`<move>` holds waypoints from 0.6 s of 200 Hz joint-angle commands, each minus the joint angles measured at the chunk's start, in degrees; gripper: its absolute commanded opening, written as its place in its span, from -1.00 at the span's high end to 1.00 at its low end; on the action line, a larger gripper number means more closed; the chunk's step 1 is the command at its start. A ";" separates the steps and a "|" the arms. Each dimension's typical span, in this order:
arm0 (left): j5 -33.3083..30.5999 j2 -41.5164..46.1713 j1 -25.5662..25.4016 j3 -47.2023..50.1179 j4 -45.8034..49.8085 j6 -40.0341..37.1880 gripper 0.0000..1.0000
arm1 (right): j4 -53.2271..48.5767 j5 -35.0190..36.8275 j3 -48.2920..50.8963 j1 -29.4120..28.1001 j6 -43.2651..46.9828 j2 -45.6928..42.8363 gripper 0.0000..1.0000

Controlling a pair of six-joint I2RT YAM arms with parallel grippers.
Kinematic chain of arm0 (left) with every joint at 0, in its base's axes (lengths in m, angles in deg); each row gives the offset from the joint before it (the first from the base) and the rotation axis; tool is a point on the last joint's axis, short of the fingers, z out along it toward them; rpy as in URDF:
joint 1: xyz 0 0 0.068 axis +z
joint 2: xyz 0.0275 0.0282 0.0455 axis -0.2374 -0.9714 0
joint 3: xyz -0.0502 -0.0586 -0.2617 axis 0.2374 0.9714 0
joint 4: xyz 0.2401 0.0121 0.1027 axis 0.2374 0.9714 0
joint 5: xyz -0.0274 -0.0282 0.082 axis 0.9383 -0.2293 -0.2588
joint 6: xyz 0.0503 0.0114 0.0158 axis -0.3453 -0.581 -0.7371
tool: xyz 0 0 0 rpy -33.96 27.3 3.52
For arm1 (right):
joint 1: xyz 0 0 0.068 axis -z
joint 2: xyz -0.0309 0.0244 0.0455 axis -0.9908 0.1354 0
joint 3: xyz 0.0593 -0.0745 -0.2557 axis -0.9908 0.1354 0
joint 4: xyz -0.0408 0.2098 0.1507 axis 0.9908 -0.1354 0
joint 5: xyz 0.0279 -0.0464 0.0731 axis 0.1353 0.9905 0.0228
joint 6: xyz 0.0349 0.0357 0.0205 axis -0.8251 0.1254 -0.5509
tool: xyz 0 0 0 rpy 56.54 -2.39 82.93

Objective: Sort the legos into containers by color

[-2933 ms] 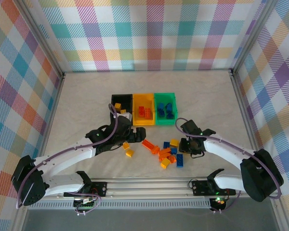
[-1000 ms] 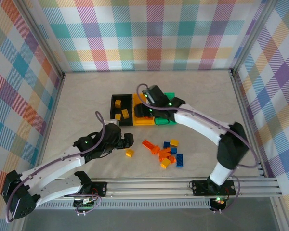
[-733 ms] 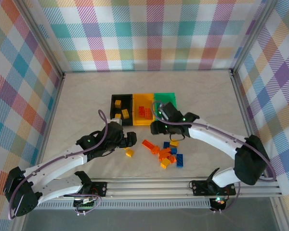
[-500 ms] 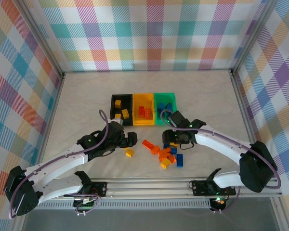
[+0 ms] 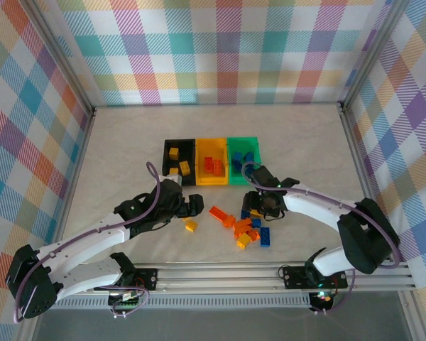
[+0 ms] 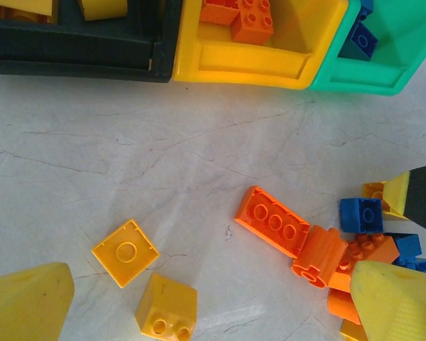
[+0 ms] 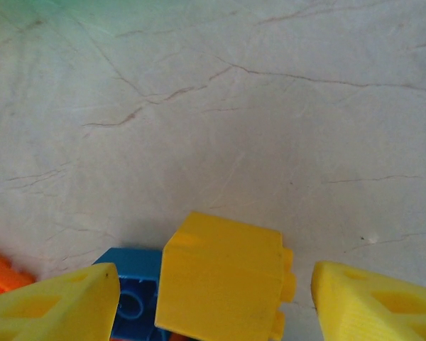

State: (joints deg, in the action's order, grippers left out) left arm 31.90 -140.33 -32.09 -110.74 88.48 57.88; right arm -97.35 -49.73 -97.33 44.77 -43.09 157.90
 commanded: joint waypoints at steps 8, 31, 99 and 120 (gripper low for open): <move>0.45 1.09 0.83 1.43 -0.88 -0.49 -1.00 | 2.30 -0.99 1.75 1.13 -2.72 1.06 -0.35; 0.62 1.30 0.99 1.67 -1.20 -0.57 -1.00 | 2.47 -0.52 3.53 1.59 -3.17 0.10 -0.20; 0.68 1.10 1.28 1.67 -1.17 -0.41 -1.00 | 1.56 -0.48 6.14 4.32 0.19 -5.48 0.37; -0.35 1.83 1.51 1.67 -0.13 -0.29 -1.00 | 1.24 -1.93 3.96 4.23 4.80 -7.73 0.49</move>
State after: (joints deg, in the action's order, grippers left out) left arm 32.30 -139.96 -31.41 -109.78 88.30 57.90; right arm -95.29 -50.10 -91.25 48.96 -43.13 153.16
